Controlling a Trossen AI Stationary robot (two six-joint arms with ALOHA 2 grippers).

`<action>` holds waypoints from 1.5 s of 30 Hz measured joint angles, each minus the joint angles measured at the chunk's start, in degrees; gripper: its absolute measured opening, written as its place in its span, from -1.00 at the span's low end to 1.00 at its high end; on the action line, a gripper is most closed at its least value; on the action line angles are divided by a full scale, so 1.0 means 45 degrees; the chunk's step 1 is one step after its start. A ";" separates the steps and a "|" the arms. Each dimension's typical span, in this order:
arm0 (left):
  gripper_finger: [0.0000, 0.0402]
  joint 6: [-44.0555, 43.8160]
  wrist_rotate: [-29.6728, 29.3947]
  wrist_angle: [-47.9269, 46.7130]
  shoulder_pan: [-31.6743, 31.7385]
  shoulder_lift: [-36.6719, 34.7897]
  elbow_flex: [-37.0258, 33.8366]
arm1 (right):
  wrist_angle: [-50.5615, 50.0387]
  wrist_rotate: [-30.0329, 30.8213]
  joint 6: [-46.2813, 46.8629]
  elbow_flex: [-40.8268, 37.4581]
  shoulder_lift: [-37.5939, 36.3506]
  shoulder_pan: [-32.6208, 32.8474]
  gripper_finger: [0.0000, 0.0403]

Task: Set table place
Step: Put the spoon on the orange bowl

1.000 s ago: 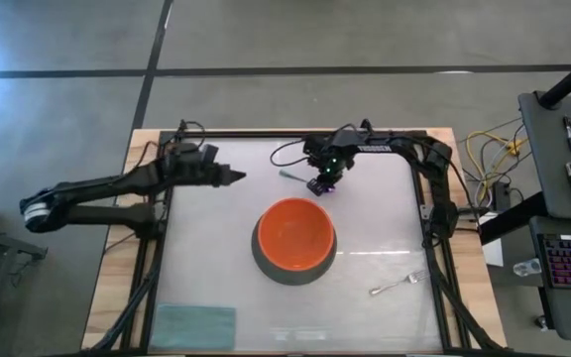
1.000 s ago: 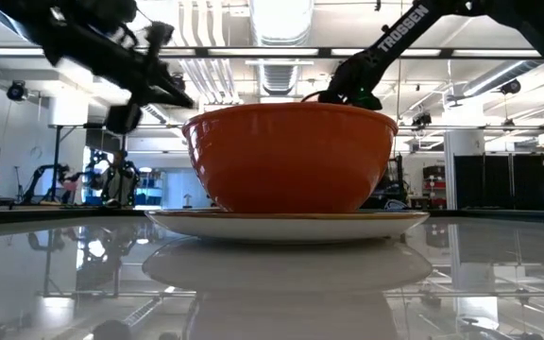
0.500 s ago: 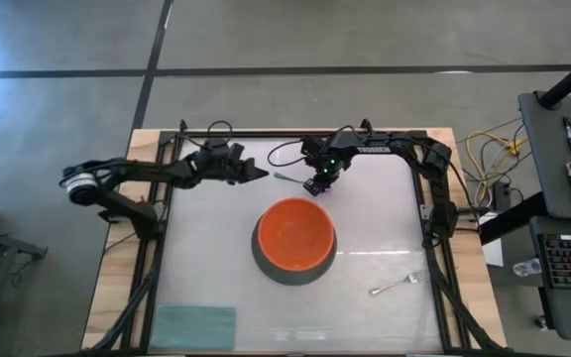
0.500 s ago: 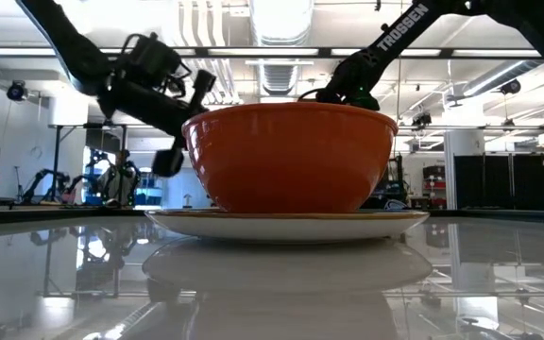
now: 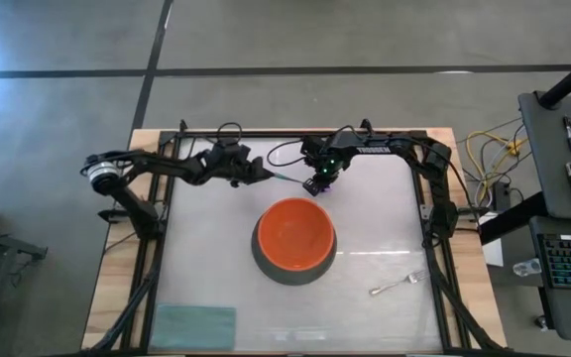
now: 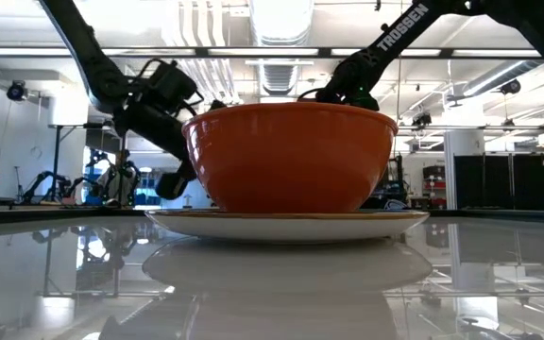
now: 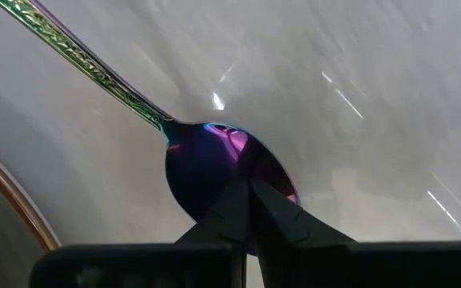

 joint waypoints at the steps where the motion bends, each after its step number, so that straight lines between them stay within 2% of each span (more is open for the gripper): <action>1: -0.34 0.0009 0.0121 -0.0010 0.0001 0.0149 0.0124 | 0.0002 0.0005 0.0000 0.0000 0.0000 0.0000 -0.96; 9: -0.33 0.0248 0.0233 0.0026 0.0010 0.0721 0.0788 | 0.0015 0.0021 0.0000 -0.0005 0.0000 0.0000 -0.96; 17: -0.35 0.0444 0.0238 -0.0011 0.0035 0.0739 0.0758 | 0.0033 0.0048 -0.0010 -0.0010 0.0000 0.0000 -0.96; 30: -0.92 0.0816 0.0288 0.0001 0.0033 0.1238 0.0772 | 0.0124 0.0078 -0.0145 -0.0012 -0.0008 0.0000 -0.96; 41: -1.00 0.1195 0.0338 0.0038 0.0184 0.0969 0.0782 | 0.0029 0.0170 -0.0471 0.0156 -0.0100 0.0000 -0.96; 45: -1.00 0.1112 0.0369 -0.0252 0.0336 0.0561 0.0753 | 0.0044 0.0180 -0.0568 0.0496 -0.0678 -0.0073 -0.96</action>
